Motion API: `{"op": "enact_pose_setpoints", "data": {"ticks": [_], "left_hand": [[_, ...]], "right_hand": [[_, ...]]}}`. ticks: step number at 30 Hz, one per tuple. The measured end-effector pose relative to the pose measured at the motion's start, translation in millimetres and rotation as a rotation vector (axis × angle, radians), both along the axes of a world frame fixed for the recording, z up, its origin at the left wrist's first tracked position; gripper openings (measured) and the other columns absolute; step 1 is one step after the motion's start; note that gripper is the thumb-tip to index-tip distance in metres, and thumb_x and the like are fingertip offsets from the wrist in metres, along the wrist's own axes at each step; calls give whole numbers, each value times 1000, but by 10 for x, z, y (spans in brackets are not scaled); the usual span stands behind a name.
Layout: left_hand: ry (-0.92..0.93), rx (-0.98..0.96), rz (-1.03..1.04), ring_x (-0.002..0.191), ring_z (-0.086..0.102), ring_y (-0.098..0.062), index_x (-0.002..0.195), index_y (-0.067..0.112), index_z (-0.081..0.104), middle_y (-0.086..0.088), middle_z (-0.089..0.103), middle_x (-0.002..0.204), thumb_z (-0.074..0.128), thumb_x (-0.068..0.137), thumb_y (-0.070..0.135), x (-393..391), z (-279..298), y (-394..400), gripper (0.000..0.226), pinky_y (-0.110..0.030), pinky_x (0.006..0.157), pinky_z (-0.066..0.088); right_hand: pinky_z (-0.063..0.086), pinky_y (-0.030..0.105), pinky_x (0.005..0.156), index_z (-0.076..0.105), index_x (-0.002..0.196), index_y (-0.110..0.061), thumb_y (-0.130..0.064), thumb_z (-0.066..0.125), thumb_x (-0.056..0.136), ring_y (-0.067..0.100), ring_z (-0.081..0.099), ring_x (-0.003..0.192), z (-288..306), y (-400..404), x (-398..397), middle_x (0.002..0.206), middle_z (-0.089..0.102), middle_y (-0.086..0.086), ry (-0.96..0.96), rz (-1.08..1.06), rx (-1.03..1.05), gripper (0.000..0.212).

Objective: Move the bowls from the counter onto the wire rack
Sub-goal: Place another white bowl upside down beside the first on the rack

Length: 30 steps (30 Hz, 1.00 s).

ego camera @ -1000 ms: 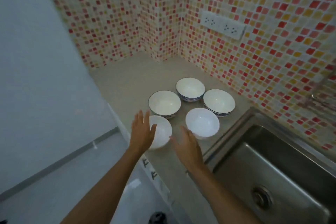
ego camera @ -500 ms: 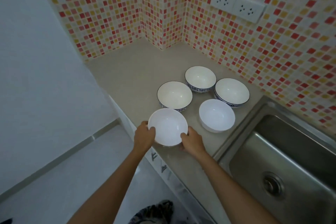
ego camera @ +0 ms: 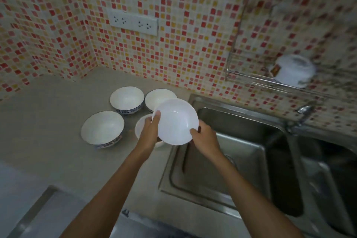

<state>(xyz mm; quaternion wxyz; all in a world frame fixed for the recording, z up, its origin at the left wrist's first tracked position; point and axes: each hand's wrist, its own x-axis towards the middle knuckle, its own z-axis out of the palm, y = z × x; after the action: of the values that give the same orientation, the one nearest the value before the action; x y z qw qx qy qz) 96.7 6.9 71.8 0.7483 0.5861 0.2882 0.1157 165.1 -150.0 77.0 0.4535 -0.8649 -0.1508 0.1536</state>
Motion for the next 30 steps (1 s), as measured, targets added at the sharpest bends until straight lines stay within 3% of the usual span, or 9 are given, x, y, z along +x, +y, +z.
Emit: {"op": "enact_pose_setpoints", "data": {"ticks": [5, 7, 9, 11, 13, 16, 19, 23, 30], "left_hand": [[-107, -90, -106, 100, 59, -21, 131, 18, 45, -6, 57, 122, 32, 93, 58, 531, 416, -508, 57, -40, 89, 51], [-174, -167, -99, 109, 57, -22, 131, 24, 43, -3, 56, 124, 31, 95, 55, 704, 585, -674, 49, -44, 96, 48], [-163, -74, -69, 124, 50, -24, 136, 20, 42, -4, 51, 135, 31, 92, 61, 892, 712, -785, 61, -47, 108, 40], [-178, 26, -59, 131, 45, -24, 138, 14, 41, -6, 47, 142, 30, 84, 70, 1077, 858, -884, 78, -48, 111, 35], [-210, 89, -51, 130, 46, -25, 136, 23, 44, -4, 48, 142, 35, 74, 79, 1236, 1019, -958, 84, -49, 109, 37], [-381, 367, -81, 110, 55, -16, 118, 41, 47, 7, 52, 124, 37, 91, 60, 1421, 1305, -1124, 34, -40, 93, 51], [-497, 624, -118, 105, 52, -9, 132, 32, 37, 9, 46, 124, 36, 91, 58, 1593, 1539, -1270, 49, -21, 78, 50], [-501, 952, -224, 119, 46, -14, 141, 32, 29, -1, 38, 138, 46, 91, 54, 1959, 1608, -1352, 57, -30, 93, 50], [-369, 1452, -335, 127, 35, -23, 139, 30, 40, -4, 41, 141, 73, 74, 46, 2379, 1411, -1479, 75, -45, 109, 35]], "right_hand": [[57, 30, 75, 61, 118, -16, -25, 55, 91, 15, 64, 94, 410, -547, 416, 103, 66, -2, -128, -134, 56, 29], [48, 16, 66, 65, 115, -16, -28, 57, 92, 4, 61, 83, 635, -752, 573, 94, 66, -7, -215, -188, 115, 27], [44, 13, 63, 67, 112, -16, -33, 60, 92, 1, 61, 79, 877, -946, 708, 90, 67, -8, -307, -240, 159, 28], [49, 18, 70, 68, 112, -16, -37, 61, 90, 8, 64, 83, 1070, -1102, 838, 94, 70, -5, -421, -267, 177, 31], [53, 27, 81, 68, 112, -17, -39, 59, 91, 11, 64, 91, 1185, -1233, 989, 103, 71, -2, -530, -284, 167, 31], [48, 38, 98, 62, 122, -16, -40, 53, 94, 18, 58, 112, 1242, -1418, 1282, 124, 65, 4, -659, -308, 19, 38], [35, 44, 111, 46, 139, -9, -41, 47, 97, 27, 42, 134, 1204, -1579, 1589, 144, 49, 11, -683, -290, -194, 53], [13, 43, 121, 17, 149, -3, -35, 29, 103, 31, 16, 147, 986, -1728, 1851, 158, 19, 17, -599, -251, -460, 58], [3, 39, 121, 23, 147, 3, -38, 7, 98, 30, 21, 146, 800, -1707, 1903, 154, 28, 21, -733, -278, -586, 65]]}}
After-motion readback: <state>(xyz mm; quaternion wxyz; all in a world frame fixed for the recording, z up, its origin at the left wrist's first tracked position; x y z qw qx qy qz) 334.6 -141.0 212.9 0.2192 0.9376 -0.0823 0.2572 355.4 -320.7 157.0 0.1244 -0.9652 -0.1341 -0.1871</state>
